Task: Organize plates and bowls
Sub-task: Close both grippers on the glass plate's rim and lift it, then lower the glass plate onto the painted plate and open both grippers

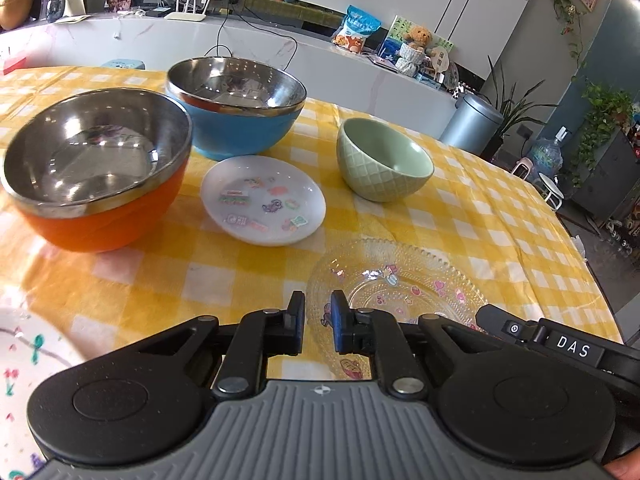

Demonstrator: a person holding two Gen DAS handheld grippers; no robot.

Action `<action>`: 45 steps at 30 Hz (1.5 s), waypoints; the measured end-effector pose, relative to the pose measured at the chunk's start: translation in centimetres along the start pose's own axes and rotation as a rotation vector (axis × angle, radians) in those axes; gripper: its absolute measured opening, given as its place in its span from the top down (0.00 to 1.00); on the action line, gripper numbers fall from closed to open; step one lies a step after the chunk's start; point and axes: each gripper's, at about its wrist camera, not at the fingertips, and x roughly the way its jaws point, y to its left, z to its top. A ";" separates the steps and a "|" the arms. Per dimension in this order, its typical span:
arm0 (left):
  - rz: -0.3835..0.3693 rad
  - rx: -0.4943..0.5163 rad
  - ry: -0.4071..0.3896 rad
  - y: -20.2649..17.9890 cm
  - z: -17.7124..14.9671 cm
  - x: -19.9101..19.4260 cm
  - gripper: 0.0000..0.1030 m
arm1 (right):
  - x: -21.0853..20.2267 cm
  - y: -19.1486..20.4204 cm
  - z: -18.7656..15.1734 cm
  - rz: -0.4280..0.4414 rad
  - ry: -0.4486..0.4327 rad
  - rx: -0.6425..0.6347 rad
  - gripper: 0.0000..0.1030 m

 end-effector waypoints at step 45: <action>0.213 -0.219 -0.133 16.6 -5.8 -14.9 0.86 | -3.1 18.6 -11.8 0.182 0.151 -0.261 0.94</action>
